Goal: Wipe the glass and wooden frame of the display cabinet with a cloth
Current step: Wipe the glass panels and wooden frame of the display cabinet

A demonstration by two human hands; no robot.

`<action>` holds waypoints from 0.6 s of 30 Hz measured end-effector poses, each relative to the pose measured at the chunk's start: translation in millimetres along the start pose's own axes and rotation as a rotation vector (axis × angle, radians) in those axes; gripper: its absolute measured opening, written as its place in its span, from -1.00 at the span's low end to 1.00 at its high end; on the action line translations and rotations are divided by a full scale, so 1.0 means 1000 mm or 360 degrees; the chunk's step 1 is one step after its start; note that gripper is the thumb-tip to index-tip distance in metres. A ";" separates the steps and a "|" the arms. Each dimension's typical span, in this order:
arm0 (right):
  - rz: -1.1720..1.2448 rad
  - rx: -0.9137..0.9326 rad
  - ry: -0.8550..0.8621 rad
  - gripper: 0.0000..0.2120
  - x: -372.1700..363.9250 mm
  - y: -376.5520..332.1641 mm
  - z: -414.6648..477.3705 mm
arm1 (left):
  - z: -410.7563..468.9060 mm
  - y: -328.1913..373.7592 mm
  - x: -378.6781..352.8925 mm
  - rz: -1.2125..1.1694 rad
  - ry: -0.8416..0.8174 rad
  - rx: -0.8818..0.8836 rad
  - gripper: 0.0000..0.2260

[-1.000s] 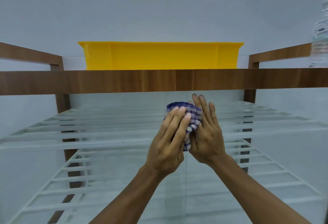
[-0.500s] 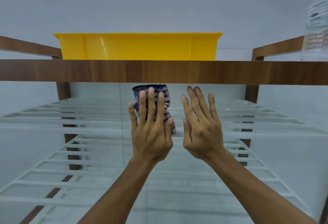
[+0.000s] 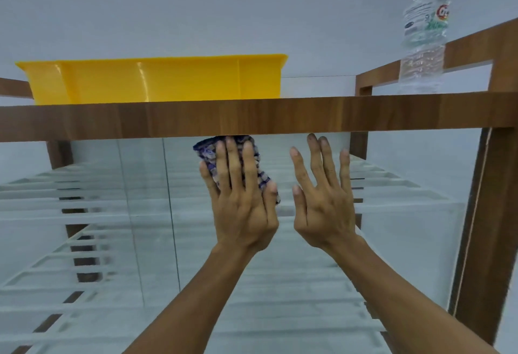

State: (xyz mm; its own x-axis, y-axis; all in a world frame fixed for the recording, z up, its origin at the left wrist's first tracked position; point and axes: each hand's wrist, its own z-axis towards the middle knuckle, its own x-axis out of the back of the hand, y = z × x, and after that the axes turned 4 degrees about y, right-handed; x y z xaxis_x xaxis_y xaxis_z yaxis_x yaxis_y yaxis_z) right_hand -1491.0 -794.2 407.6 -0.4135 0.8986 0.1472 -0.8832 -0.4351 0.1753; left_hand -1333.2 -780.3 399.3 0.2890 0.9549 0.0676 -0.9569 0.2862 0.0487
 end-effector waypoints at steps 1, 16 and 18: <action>0.0015 0.0007 0.0001 -0.46 -0.001 0.001 0.000 | 0.001 0.017 -0.004 -0.0065 -0.0070 -0.0124 -0.38; -0.0158 -0.0017 -0.0010 -0.50 0.054 0.133 -0.026 | -0.003 0.126 -0.053 -0.0041 -0.0046 -0.0297 -0.45; -0.0187 -0.0003 -0.0043 -0.49 0.065 0.154 -0.031 | -0.007 0.149 -0.063 -0.0023 -0.0075 -0.0364 -0.45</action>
State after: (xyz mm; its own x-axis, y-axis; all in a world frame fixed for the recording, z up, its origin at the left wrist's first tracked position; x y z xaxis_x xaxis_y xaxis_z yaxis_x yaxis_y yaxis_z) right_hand -1660.5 -800.6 413.6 -0.3012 0.9414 0.1520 -0.9256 -0.3269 0.1908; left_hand -1493.7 -796.9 395.6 0.2984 0.9475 0.1150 -0.9325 0.3152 -0.1766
